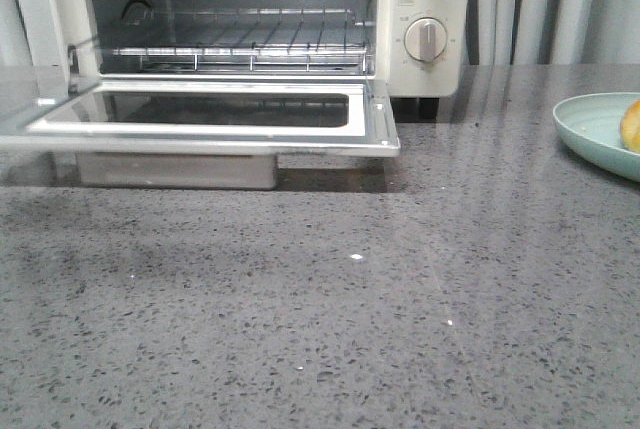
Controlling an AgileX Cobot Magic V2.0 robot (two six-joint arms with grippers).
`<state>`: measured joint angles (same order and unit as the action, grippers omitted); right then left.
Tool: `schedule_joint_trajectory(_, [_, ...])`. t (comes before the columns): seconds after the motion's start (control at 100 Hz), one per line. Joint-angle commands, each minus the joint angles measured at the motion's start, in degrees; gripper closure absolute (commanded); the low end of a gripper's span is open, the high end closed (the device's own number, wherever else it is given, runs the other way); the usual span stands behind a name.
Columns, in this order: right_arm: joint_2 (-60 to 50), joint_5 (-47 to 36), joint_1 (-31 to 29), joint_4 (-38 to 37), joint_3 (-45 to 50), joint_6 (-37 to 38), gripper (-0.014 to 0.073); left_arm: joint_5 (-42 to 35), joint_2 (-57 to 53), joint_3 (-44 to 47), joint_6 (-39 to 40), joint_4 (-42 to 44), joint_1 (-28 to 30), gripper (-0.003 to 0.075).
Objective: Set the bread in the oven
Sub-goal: 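Pull the oven door handle down with the left gripper to open it, then lower the right gripper onto the bread roll on the plate and grasp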
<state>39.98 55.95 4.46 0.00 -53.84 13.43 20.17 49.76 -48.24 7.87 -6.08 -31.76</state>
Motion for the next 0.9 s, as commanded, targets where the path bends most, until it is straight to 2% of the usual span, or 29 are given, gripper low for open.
schedule_joint_trajectory(0.0, [-0.12,-1.49,0.0,-0.47,-1.91,-0.71,0.065,-3.25,-9.63,-1.37,0.2,-0.44,-0.52,0.0742])
schedule_joint_trajectory(0.19, [0.0,1.02,0.0,0.55,-1.91,-0.71,0.065,-2.0,-27.83,-1.37,0.2,4.18,-0.3,0.0742])
schedule_joint_trajectory(0.32, [1.16,-1.21,0.0,0.55,-1.91,-0.71,0.065,2.79,-36.55,-1.37,0.2,6.08,1.12,0.0742])
schedule_joint_trajectory(0.42, [3.34,-4.18,0.0,0.55,-2.04,-0.71,0.065,9.72,-39.65,-1.37,0.47,9.22,3.43,0.0742])
schedule_joint_trajectory(0.5, [6.18,-5.63,0.0,0.44,-2.13,-0.71,0.065,15.07,-40.04,-1.37,3.7,12.79,5.84,0.0742])
schedule_joint_trajectory(0.65, [12.36,-6.29,0.0,-0.65,-2.13,-0.76,0.0638,17.64,-40.04,-1.37,3.71,13.91,9.57,0.0742])
schedule_joint_trajectory(0.75, [16.9,-7.24,0.0,-1.05,-2.13,-2.38,0.0552,17.89,-40.04,-1.37,3.71,14.81,11.13,0.0742])
schedule_joint_trajectory(0.89, [22.02,-10.23,0.0,-1.05,-2.13,-2.5,0.0327,18.94,-39.56,-1.37,3.71,15.2,11.83,0.0742])
